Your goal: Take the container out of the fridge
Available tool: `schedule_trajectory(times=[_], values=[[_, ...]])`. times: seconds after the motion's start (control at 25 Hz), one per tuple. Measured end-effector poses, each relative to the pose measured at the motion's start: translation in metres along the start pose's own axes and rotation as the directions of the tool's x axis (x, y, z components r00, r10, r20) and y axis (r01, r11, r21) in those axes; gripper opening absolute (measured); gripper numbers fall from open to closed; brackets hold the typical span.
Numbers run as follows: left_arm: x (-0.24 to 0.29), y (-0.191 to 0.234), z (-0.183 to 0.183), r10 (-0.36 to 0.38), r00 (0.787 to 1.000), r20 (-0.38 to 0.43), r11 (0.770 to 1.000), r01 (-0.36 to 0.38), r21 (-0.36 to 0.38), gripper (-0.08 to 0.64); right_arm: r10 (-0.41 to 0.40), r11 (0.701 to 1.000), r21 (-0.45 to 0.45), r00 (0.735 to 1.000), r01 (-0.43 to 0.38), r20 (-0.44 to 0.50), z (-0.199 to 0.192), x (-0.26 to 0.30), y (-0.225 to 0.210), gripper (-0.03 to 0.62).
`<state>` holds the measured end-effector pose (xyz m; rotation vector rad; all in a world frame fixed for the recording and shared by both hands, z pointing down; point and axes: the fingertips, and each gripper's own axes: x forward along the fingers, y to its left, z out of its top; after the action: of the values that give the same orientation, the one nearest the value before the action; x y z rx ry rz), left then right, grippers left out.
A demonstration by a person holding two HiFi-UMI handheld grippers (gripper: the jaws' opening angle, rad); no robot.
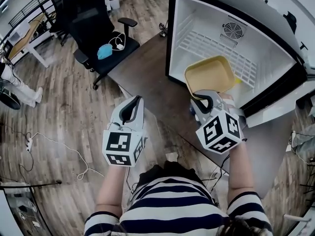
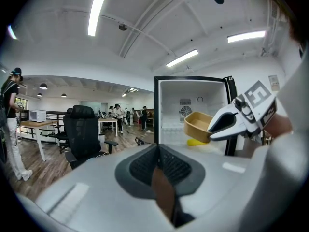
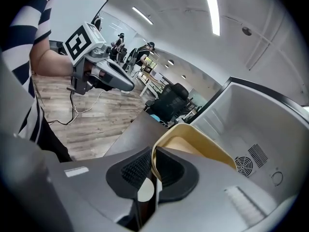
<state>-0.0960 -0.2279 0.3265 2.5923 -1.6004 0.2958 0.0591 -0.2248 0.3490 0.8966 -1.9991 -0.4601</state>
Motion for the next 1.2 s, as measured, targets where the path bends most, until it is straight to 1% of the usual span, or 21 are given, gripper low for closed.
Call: schedule_trajectory(times=[0.16,0.44,0.76,0.96,1.2], values=[[-0.003,-0.003,-0.005,-0.009,1.0,-0.008,1.0,0.009,0.003,0.0,0.021,1.0,0.024,1.0,-0.021,0.003,-0.001,-0.002,0.016,0.028],[-0.008,-0.003,-0.014,-0.003,1.0,-0.022,1.0,0.003,-0.008,0.0,0.056,0.997,0.047,0.998,-0.056,0.002,-0.004,-0.005,0.038,0.028],[-0.012,-0.002,-0.023,0.012,0.999,-0.035,1.0,-0.013,-0.026,0.0,0.108,0.993,0.055,0.994,-0.108,0.006,-0.006,-0.007,0.061,0.026],[-0.013,0.0,-0.026,0.03,0.999,-0.039,0.999,-0.032,-0.031,0.0,0.128,0.99,0.063,0.992,-0.129,0.016,-0.008,-0.007,0.066,0.026],[-0.015,0.004,-0.029,0.05,0.998,-0.043,0.998,-0.051,-0.029,0.0,0.132,0.989,0.062,0.991,-0.133,0.025,-0.008,-0.005,0.066,0.026]])
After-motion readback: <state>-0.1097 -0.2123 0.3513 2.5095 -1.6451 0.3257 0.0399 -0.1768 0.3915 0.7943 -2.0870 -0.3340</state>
